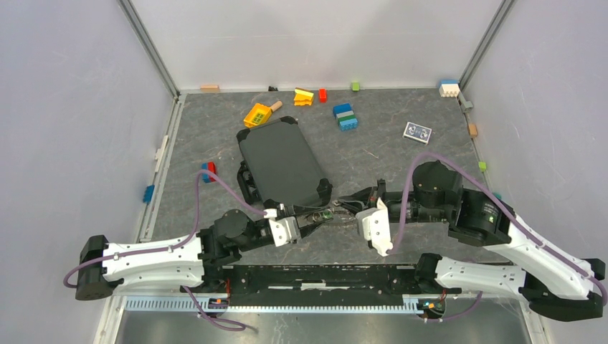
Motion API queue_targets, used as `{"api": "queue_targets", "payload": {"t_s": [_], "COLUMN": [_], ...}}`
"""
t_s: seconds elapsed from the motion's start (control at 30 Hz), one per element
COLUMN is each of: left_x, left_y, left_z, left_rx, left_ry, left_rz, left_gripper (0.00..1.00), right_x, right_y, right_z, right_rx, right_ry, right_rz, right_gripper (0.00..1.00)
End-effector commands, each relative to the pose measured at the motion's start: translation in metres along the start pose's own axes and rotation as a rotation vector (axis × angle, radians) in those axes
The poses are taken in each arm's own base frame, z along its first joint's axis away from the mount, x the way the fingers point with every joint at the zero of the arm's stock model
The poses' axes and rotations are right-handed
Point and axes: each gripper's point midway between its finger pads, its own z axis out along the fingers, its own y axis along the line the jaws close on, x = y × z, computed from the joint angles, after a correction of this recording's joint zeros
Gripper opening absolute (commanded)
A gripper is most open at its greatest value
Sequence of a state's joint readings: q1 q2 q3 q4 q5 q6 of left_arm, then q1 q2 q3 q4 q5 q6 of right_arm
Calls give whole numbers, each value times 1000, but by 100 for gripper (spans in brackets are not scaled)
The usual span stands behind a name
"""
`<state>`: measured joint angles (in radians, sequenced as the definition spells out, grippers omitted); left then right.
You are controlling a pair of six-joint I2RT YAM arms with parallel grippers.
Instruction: Remove the keys from the keyring
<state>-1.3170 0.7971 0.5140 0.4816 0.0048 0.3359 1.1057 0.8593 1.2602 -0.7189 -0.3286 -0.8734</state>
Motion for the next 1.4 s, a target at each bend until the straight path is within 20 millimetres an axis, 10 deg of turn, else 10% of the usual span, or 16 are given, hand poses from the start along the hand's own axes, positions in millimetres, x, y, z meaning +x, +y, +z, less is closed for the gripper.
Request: {"api": "queue_targets", "payload": {"t_s": [0.0,0.33,1.37], "left_x": [-24,-32,-49], "left_y": [2,-4,-16], "left_z": [2,-2,-26], "left_rx": [1,43,210], "left_ry": [-82,-112,-44], "left_rz": [-32,-26,142], "left_gripper": [32,3,2], "right_x": [-28,-37,-44], "right_y": [-17,-17,0], "right_z": [-6,-14,-25], "right_rx": [71,87,87], "right_ry": [-117,-163,-245], "right_rz": [-60,-78,-96], "right_gripper": [0,0,0]}}
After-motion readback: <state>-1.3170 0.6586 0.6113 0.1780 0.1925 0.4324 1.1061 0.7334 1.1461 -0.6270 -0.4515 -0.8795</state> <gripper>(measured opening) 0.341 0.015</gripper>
